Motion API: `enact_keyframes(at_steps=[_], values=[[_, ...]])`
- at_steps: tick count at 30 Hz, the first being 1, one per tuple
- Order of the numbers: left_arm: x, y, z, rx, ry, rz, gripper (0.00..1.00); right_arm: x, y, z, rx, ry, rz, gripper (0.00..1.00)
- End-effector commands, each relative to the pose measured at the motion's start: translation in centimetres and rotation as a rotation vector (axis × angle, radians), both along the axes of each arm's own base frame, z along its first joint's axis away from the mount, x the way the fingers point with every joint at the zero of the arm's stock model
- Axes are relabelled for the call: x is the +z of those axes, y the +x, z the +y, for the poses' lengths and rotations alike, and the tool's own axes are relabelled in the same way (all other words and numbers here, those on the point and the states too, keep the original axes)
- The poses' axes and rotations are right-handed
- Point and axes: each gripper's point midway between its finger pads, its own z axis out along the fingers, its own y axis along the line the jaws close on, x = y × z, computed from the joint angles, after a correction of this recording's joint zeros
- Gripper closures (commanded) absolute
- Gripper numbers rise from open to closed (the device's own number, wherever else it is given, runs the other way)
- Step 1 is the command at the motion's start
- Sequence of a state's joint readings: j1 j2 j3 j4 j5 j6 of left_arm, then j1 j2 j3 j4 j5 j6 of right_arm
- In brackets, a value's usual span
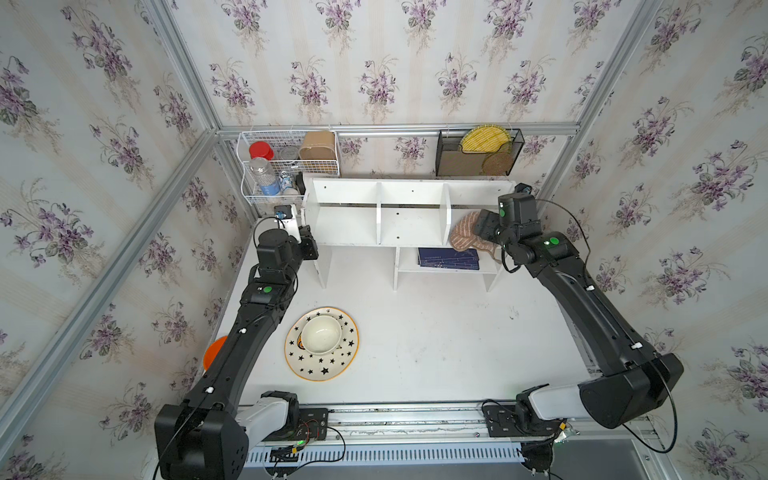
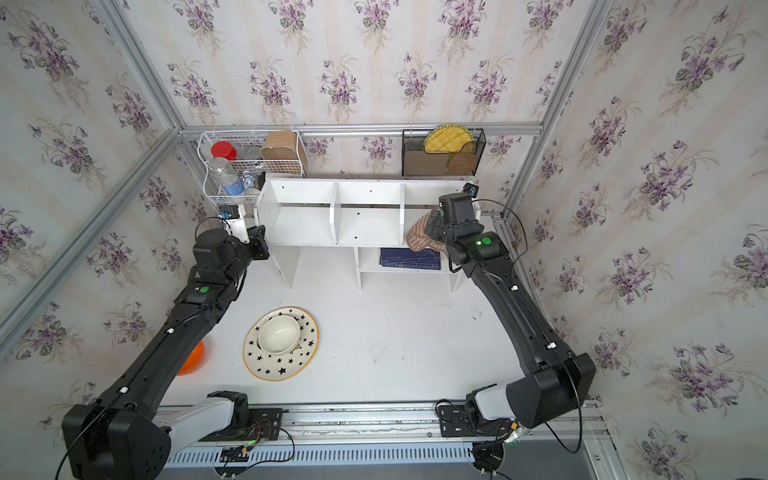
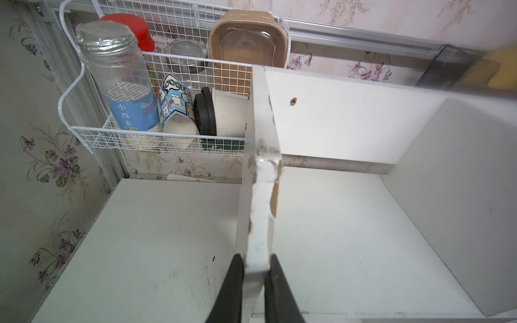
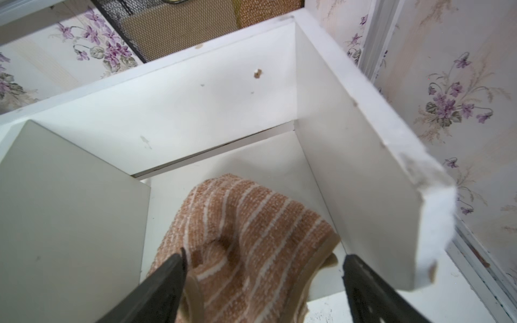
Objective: Wipe the bookshelf clean with a cloth
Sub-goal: Wipe the dust from the shelf.
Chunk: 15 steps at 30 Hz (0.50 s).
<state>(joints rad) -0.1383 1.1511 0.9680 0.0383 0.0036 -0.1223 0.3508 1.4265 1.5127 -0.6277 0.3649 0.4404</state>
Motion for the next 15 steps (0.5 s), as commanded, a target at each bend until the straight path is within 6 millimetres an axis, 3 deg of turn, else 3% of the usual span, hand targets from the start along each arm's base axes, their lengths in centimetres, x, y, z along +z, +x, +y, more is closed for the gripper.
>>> enact_keyframes(at_steps=[1,6,15], values=[[-1.3,-0.6,-1.2,-0.056,-0.061,0.065,1.0,-1.7,0.7,1.2,0.033,0.033,0.046,0.02],[-1.2,-0.6,-1.2,-0.054,-0.06,0.063,1.0,-5.1,0.1,1.1,-0.003,0.025,0.114,0.04],[-1.1,-0.7,-1.2,-0.055,-0.062,0.06,1.0,-8.7,-1.1,1.8,0.005,-0.072,0.2,0.09]])
